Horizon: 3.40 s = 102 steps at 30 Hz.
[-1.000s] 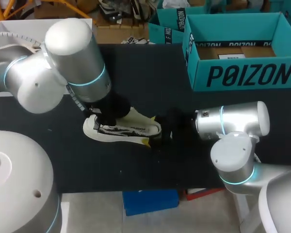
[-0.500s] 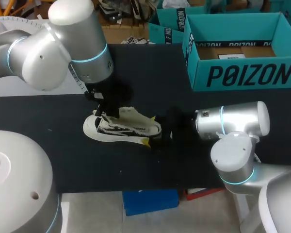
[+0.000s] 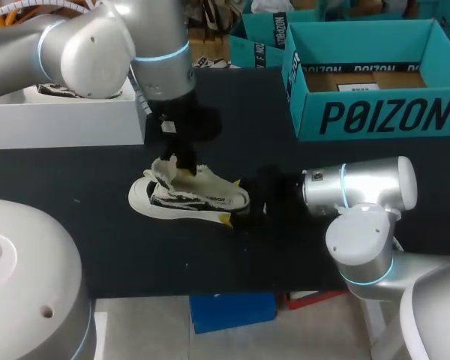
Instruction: Take the shoe out of the shoebox, open the shoe tongue, remove and reinsert the insole, then place the shoe into the shoebox
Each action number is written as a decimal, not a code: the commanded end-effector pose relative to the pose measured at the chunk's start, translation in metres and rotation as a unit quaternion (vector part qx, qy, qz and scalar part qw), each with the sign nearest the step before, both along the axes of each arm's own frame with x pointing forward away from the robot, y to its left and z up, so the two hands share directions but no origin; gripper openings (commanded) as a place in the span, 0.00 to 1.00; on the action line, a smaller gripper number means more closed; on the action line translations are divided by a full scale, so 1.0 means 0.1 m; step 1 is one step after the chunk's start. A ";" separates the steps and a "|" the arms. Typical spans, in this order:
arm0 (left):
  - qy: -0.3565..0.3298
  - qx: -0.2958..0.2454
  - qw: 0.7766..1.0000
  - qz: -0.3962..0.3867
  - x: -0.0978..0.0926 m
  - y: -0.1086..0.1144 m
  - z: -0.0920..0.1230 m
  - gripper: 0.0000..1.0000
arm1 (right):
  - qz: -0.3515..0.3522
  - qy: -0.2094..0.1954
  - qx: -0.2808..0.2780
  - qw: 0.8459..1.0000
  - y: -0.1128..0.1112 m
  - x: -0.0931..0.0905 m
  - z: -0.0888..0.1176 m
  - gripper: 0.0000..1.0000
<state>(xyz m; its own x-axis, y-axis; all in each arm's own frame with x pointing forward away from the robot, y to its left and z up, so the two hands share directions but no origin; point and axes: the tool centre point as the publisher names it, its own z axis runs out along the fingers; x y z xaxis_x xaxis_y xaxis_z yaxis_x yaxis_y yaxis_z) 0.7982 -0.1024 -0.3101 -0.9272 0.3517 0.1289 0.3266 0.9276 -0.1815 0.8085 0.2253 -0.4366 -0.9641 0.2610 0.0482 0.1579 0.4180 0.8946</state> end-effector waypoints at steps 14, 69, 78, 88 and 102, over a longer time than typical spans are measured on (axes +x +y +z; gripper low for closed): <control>0.011 0.005 1.000 -0.004 0.03 -0.02 -0.01 0.00 | -0.005 -0.003 0.003 1.000 0.07 0.05 -0.15 0.00; 0.065 0.046 0.995 0.060 -0.12 -0.07 -1.11 0.00 | -0.005 -0.003 0.003 1.000 0.07 0.05 -0.15 0.00; 0.069 0.050 0.994 0.064 -0.16 -0.06 -1.24 0.00 | -0.005 -0.003 0.003 1.000 0.07 0.05 -0.15 0.00; 0.049 0.047 0.995 0.068 -0.18 -0.07 -1.27 0.18 | -0.005 -0.003 0.003 1.000 0.07 0.05 -0.15 0.00; -0.032 0.096 0.991 0.083 -0.24 -0.04 -1.52 0.32 | -0.005 -0.003 0.003 1.000 0.07 0.05 -0.15 0.00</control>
